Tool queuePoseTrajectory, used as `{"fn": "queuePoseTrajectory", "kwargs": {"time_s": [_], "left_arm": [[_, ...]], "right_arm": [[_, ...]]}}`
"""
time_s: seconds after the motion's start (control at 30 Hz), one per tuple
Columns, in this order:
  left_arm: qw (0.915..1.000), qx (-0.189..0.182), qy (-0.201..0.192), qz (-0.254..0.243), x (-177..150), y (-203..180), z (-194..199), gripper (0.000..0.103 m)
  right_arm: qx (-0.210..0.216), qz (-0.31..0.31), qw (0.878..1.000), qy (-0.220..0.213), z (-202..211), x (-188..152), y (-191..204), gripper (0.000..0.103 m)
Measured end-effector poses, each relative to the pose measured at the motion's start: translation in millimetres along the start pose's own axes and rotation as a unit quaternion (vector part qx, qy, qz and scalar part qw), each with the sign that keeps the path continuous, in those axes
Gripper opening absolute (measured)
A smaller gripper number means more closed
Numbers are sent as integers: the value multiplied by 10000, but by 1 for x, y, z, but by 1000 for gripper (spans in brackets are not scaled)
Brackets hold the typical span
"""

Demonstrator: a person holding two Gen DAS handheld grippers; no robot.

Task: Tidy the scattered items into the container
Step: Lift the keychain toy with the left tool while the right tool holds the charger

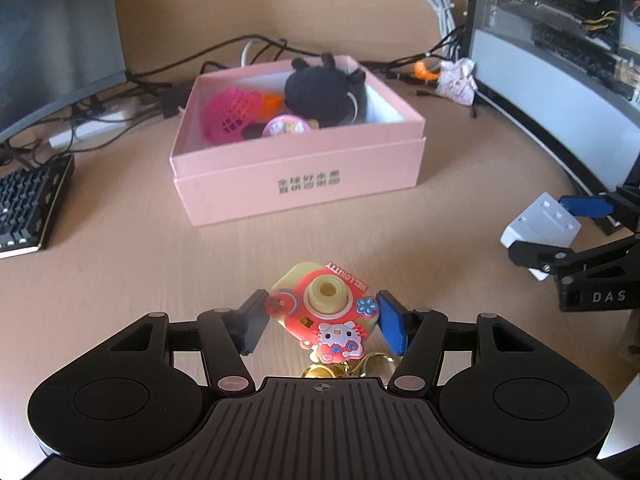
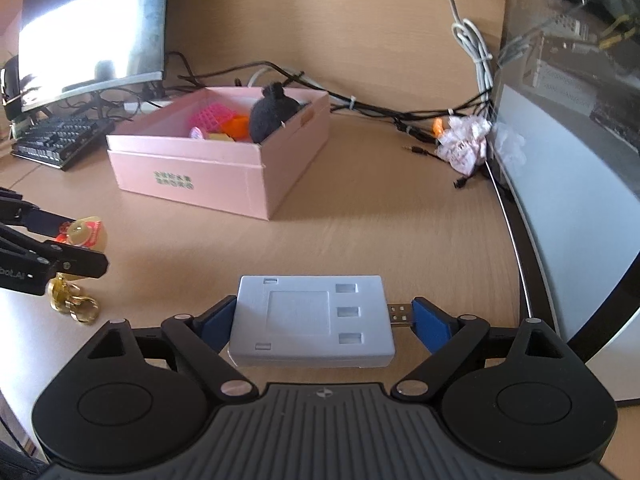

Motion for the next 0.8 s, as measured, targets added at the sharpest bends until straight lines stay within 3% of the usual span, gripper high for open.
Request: {"fn": "queuePoseTrajectory", "kwargs": {"time_s": [0.33, 0.8], "left_arm": [[9999, -158, 15, -46, 4, -4, 20, 63], [9997, -220, 85, 3, -3, 7, 29, 63]], "right_arm": [[417, 199, 9988, -149, 18, 19, 35, 91], [713, 346, 9968, -29, 18, 15, 71, 91]]}}
Point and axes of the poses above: each gripper's, at about its wrist camera, not at the fingertips, and z roughly against the way its jaws point, y to its left, x to its top, the point moved 4 cm from there along -z, roughly the way its jaws point, and after that the axes turned 11 degrees about -y, right-handed, at the moved point
